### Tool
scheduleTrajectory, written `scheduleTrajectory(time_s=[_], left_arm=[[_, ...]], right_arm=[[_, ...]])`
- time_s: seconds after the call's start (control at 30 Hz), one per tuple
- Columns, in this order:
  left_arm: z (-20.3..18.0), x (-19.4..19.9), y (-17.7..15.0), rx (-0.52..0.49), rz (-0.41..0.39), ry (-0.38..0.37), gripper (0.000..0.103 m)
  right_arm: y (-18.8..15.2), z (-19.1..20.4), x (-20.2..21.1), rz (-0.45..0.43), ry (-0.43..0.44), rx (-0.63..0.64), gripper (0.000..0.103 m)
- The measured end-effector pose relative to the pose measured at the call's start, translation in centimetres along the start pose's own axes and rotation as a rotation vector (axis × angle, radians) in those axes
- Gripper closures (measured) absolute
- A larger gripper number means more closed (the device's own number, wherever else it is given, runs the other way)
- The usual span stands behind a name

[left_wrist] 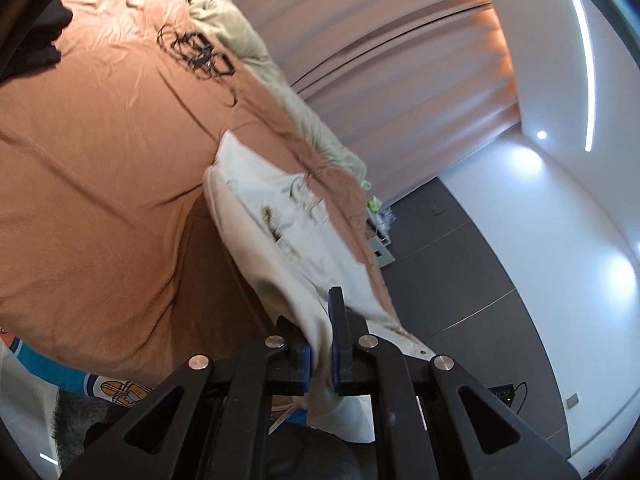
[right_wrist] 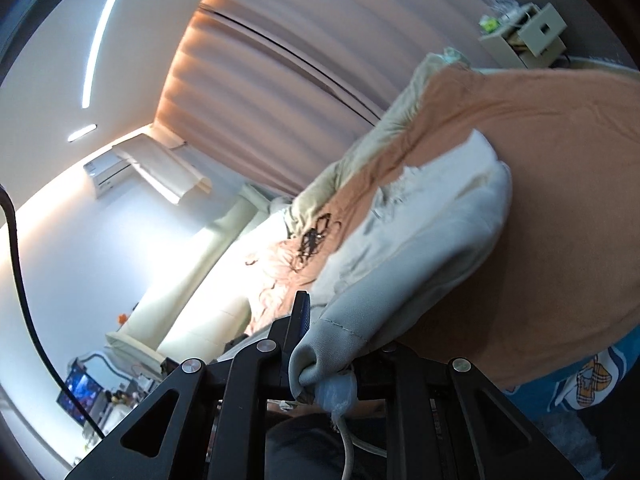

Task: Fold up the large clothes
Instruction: 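Lift the held edge with both grippers and fold it over the jacket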

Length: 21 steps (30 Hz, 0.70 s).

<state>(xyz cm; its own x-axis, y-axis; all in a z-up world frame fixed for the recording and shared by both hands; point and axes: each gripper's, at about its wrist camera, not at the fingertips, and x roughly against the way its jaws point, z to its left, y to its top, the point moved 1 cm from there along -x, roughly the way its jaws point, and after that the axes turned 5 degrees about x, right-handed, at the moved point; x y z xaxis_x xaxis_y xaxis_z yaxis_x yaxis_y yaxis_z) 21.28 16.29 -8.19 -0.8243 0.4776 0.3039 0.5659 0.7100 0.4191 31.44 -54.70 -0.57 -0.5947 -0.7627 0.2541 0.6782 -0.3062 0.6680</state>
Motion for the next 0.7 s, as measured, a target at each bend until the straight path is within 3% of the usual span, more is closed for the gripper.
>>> scheduleTrajectory(time_s=[0.47, 0.7], left_arm=[[-8.1, 7.9, 0.3, -0.088, -0.139, -0.177, 0.094], [-10.2, 8.6, 1.2, -0.120, -0.174, -0.182, 0.094]], right_arm=[[2.1, 8.5, 6.7, -0.093, 0.095, 0.150, 0.086], [3.5, 11.8, 8.3, -0.153, 0.132, 0.217, 0.086]])
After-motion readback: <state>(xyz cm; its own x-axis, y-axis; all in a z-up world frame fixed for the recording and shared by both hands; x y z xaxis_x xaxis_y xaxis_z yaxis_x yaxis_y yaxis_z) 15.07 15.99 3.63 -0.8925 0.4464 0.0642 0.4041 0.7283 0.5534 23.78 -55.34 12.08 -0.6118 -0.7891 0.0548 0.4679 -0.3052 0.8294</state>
